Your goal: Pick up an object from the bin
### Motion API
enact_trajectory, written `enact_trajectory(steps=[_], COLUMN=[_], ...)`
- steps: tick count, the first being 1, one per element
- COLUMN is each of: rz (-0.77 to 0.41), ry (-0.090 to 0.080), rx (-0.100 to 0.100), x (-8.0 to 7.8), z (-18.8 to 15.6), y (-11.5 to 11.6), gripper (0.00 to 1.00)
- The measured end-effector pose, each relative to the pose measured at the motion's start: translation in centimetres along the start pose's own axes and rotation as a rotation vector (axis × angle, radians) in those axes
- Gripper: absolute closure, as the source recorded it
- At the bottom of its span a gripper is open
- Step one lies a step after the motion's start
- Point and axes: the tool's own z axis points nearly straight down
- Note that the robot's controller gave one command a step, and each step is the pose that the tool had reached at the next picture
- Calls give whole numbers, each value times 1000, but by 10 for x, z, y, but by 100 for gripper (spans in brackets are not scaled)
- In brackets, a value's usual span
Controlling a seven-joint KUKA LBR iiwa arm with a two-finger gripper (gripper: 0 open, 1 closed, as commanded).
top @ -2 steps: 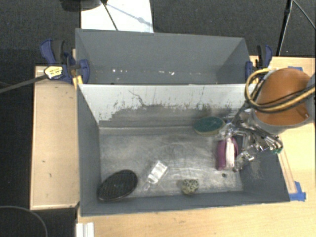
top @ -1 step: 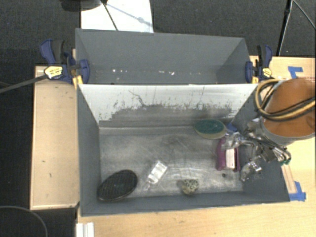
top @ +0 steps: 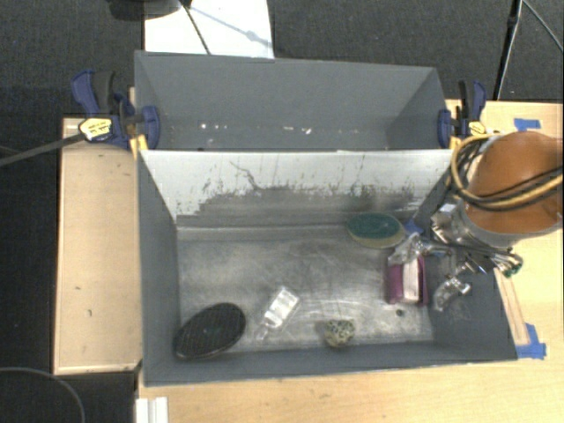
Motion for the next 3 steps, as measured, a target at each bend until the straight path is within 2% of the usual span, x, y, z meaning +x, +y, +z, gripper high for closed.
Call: enact_trajectory(steps=[1,2,3], rz=[-308,-304,-308], ry=[-3,1,-2], rx=[-9,-8,3], x=[-4,-2,4], z=[23,23,-58], y=[2,0,16], gripper=[0,100,100])
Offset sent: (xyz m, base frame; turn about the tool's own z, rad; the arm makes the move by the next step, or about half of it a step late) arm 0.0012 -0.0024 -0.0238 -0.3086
